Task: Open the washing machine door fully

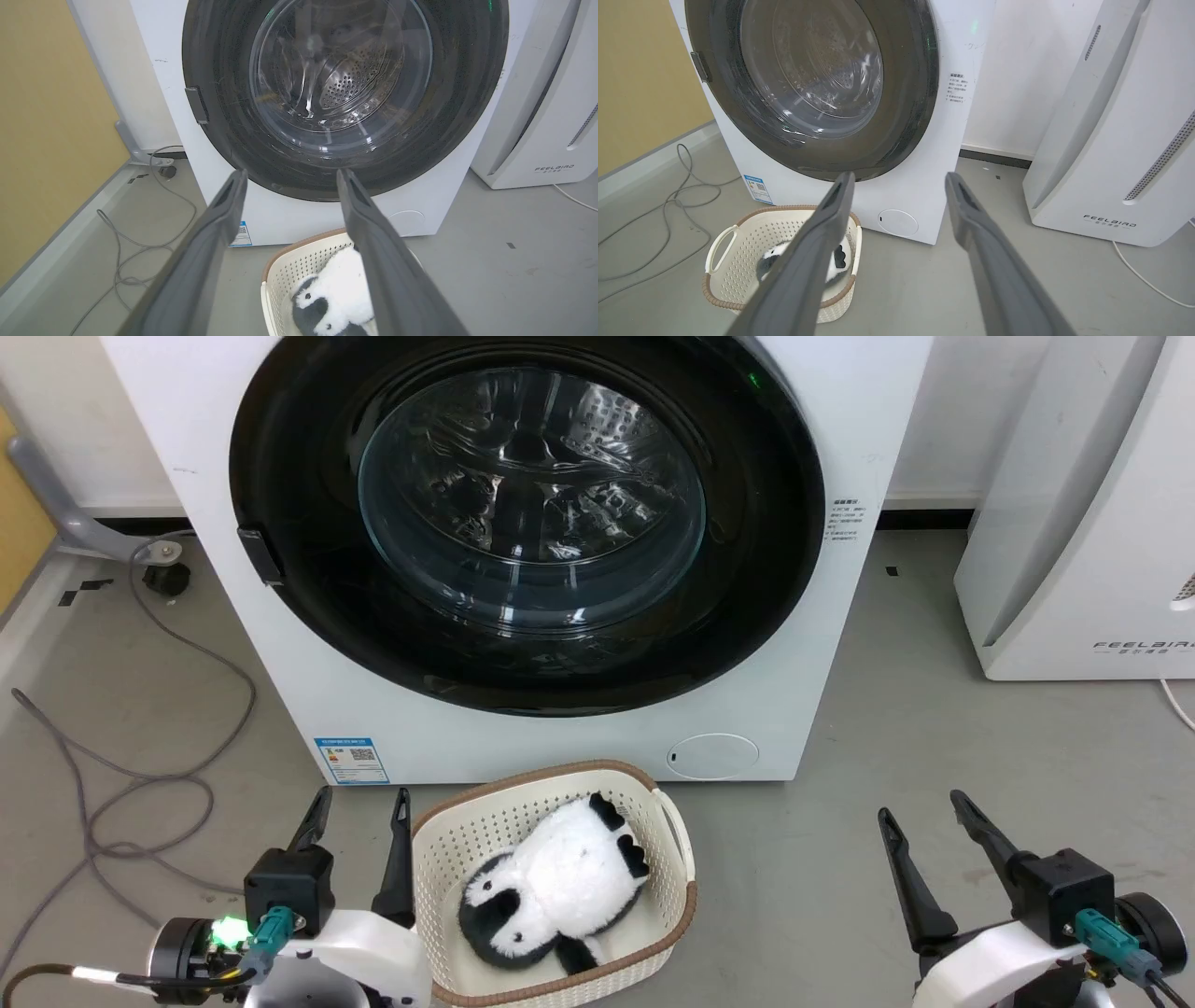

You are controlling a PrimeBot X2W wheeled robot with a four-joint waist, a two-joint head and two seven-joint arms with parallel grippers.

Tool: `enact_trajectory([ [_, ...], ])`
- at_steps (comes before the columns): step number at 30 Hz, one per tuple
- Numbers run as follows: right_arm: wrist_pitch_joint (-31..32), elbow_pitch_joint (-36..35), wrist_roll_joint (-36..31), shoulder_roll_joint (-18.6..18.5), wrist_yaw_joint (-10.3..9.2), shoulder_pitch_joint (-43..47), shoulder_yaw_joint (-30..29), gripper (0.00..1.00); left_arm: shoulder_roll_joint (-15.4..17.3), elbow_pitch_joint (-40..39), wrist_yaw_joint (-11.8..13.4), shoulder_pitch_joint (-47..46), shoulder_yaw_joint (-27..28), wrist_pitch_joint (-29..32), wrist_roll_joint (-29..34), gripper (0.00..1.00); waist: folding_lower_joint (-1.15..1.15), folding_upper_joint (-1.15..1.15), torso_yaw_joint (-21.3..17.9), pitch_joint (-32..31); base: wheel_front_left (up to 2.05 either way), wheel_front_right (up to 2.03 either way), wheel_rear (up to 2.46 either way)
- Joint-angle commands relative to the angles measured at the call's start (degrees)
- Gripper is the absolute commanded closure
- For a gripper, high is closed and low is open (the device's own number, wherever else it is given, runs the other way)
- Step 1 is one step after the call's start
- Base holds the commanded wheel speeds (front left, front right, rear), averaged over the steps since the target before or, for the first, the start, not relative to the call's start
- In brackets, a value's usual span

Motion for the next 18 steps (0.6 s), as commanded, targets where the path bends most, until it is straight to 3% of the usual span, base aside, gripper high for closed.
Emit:
enact_trajectory([
  [1, -0.48, 0.05, 0.28, 0.02, -0.01, 0.04, 0.05, 0.00, 0.02, 0.31, 0.10, 0.00, -0.10, -0.49, -0.08, 0.00, 0.00, 0.00, 0.00, 0.01, 0.00, 0.00, 0.00],
  [18, -2.51, -0.05, 3.08, -0.04, -0.02, -0.23, 0.74, 0.00, 0.10, 1.21, 0.29, 0.11, -1.50, -2.52, -0.22, 0.00, 0.00, 0.00, 0.02, 0.21, 0.00, 0.00, 0.00],
])
